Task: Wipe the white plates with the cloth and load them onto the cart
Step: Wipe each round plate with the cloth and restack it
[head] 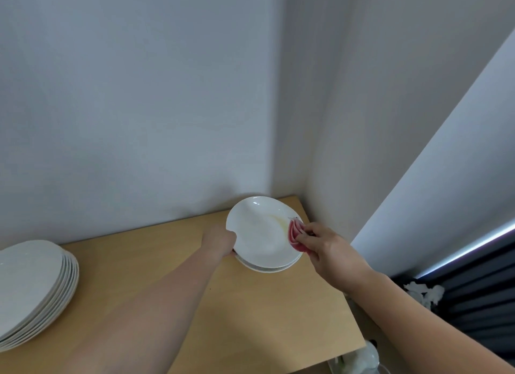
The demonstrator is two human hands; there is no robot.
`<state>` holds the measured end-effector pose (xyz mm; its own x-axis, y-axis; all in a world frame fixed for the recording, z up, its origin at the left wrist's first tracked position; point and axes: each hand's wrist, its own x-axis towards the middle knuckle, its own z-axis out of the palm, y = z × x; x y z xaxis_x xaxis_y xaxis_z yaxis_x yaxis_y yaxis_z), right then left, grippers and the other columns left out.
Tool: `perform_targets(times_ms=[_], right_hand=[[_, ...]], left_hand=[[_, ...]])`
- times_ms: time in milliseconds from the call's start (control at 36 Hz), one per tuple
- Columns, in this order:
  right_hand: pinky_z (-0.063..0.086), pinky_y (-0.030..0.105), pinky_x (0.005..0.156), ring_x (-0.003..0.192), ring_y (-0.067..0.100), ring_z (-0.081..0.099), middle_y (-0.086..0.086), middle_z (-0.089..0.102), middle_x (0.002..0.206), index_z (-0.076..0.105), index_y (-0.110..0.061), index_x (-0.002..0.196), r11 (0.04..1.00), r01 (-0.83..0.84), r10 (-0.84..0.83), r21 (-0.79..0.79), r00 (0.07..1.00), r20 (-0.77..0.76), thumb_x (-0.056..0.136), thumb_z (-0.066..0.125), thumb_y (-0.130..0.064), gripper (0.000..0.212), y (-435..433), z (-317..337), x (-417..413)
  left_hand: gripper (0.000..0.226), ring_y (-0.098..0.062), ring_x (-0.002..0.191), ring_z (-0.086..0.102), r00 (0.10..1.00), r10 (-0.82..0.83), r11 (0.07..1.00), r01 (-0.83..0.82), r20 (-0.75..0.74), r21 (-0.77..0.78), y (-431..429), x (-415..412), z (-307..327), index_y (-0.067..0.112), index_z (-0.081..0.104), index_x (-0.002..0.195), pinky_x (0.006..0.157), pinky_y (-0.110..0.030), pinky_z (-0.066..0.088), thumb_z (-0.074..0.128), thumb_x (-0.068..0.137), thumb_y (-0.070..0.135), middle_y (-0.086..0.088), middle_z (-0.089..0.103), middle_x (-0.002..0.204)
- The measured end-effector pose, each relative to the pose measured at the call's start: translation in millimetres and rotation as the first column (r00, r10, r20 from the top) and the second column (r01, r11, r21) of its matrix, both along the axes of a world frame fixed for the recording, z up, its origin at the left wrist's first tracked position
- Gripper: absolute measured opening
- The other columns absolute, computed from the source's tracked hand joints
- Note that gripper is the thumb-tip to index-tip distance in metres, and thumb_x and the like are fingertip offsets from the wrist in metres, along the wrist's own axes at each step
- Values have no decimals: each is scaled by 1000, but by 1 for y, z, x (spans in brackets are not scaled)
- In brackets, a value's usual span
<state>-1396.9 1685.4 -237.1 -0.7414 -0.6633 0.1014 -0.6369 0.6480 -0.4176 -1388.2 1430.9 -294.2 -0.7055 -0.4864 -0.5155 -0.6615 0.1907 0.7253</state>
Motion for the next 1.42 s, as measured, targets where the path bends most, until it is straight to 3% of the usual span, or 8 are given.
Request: perform_targets(times_ms=[194,361,500,611,861,1083,1278,1417], right_hand=[[51,36,82,101,26,58,7,60,117,67,-11,119,1000,6,-6,7,1000,-21,88,56,3,36,-7,8,-1],[44,20,74,89,31,66,13,67,106,74,-5,104,999,5,-8,-39,997,-81,77,68,12,32,-25,26,-4],[52,29,87,97,35,65,17,67,108,72,-1,108,993,-45,32,-108,992,-119,82,65,12,30,-57,43,-4],[39,11,92,87,25,70,17,69,100,72,0,106,983,-120,102,-135,985,-137,78,66,17,33,-87,53,6],[52,37,89,99,24,62,9,61,111,67,-8,119,973,-210,207,-98,977,-41,93,56,0,30,-166,29,17],[28,-5,85,97,5,56,-5,55,111,62,-7,123,966,-249,256,-69,955,146,98,49,-7,28,-221,-1,33],[47,27,91,102,17,56,0,54,112,60,-12,127,944,-324,315,59,941,127,97,50,-7,33,-242,-29,31],[45,26,82,100,24,55,4,54,117,60,-16,128,922,-347,329,172,936,125,92,50,-2,40,-253,-51,30]], left_hand=[[33,-33,82,65,997,49,996,-45,-63,71,0,7,6,-3,52,107,67,-51,61,48,74,-7,-15,61,97],[31,-31,85,68,995,40,997,-34,-92,70,-23,28,8,4,65,93,72,-48,61,42,74,-4,-12,69,96],[40,-27,85,69,990,83,995,-75,-117,71,-59,59,11,10,66,102,67,-41,62,41,74,-2,-7,70,97],[41,-25,83,70,976,173,982,-161,-131,101,-88,93,11,15,67,101,58,-33,61,42,75,-4,-4,71,95],[35,-30,85,69,963,255,965,-248,-85,83,-144,166,-9,25,60,91,71,-49,61,44,76,-1,-7,70,95],[36,-27,85,67,948,315,948,-313,-49,51,-157,192,-25,35,55,79,74,-50,60,44,72,1,-2,69,90],[38,-21,83,64,951,307,952,-307,-27,-7,-151,190,-38,36,49,74,71,-38,57,45,78,-2,8,61,85],[33,-16,84,62,962,273,962,-273,14,4,-147,188,-50,22,64,100,62,-28,50,46,81,1,4,65,93]])
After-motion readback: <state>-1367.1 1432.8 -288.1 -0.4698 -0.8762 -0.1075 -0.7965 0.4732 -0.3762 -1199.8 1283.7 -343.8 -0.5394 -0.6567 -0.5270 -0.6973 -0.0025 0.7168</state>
